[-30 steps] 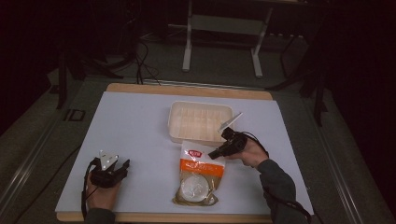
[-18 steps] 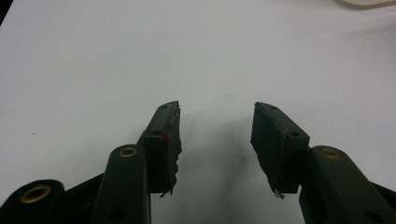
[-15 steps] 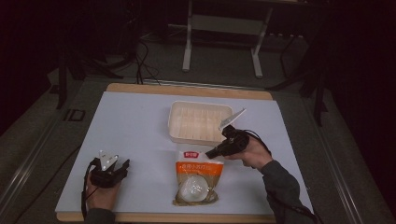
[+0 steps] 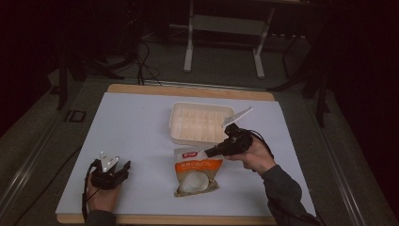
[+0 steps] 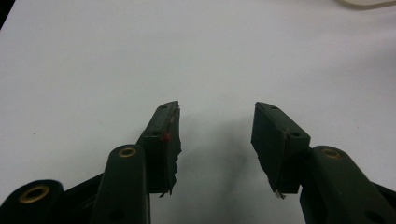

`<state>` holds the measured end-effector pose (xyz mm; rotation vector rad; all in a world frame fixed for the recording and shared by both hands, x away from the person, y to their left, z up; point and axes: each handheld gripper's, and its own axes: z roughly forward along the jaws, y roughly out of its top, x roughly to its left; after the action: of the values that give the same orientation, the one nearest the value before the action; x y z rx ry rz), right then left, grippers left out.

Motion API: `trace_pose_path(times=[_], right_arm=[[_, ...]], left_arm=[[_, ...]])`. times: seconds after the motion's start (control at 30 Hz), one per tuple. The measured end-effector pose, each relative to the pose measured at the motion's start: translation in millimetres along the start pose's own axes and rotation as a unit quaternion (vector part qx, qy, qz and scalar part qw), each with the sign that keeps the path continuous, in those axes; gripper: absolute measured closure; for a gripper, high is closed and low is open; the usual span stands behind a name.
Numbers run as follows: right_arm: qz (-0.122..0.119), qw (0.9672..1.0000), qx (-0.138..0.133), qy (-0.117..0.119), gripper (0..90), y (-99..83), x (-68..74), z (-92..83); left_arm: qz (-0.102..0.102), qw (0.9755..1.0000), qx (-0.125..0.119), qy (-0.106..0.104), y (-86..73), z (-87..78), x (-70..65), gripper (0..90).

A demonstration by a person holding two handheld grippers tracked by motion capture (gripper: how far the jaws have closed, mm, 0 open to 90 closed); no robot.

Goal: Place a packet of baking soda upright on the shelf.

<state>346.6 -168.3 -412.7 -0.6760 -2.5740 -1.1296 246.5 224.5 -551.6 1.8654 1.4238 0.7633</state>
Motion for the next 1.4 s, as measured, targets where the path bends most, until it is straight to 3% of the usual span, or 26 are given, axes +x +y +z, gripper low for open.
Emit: trace_pose_path(times=[0.13,0.3,0.5,0.77,0.83,1.0,1.03,1.07,1.2,1.23,1.27,1.33,1.4], right_arm=[[-0.001,0.9999,-0.006,-0.01,90.0,2.3,2.3,-5.6],[0.016,0.9995,-0.023,-0.014,90.0,4.0,1.7,-13.0],[0.04,0.9968,-0.066,0.018,90.0,5.7,-1.1,-21.7],[0.057,0.9915,-0.114,0.028,90.0,6.6,-3.4,-33.3],[0.066,0.9873,-0.142,0.025,90.0,5.7,-4.0,-41.8],[0.069,0.9824,-0.172,0.023,90.0,7.0,-1.8,-48.5],[0.074,0.9782,-0.194,0.015,90.0,9.5,1.7,-50.4],[0.074,0.9782,-0.194,0.015,90.0,9.5,1.7,-50.4],[0.083,0.9708,-0.225,0.005,90.0,15.3,4.2,-51.3],[0.087,0.9663,-0.242,0.0,90.0,18.3,3.7,-52.0],[0.091,0.964,-0.25,-0.006,90.0,19.7,3.4,-52.6],[0.093,0.9627,-0.254,-0.01,90.0,20.9,3.4,-53.1],[0.098,0.9586,-0.267,-0.019,90.0,24.3,1.8,-54.1]], left_arm=[[0.0,1.0,0.0,0.0,0.0,0.0,0.1,51.5],[0.0,1.0,0.0,0.0,0.0,-0.1,0.0,51.3],[0.0,1.0,0.0,0.0,0.0,0.0,0.0,51.3],[0.0,1.0,0.001,0.0,0.1,0.0,0.0,51.2],[0.0,1.0,0.0,0.001,0.0,0.0,-0.1,51.2],[0.0,1.0,-0.001,0.003,0.0,-0.1,-0.4,51.1],[0.0,1.0,-0.001,0.003,-0.1,-0.1,-0.5,50.7],[0.0,1.0,-0.001,0.003,-0.1,-0.2,-0.5,50.7],[0.001,1.0,-0.002,0.004,-0.1,-0.6,-0.6,50.5],[-0.001,1.0,-0.002,0.004,-0.1,-0.7,-0.5,50.4],[-0.001,1.0,-0.003,0.005,-0.1,-0.8,-0.3,50.4],[-0.002,1.0,-0.003,0.005,-0.1,-0.9,0.0,50.3],[-0.003,1.0,-0.003,0.005,-0.1,-0.9,0.0,50.3]])
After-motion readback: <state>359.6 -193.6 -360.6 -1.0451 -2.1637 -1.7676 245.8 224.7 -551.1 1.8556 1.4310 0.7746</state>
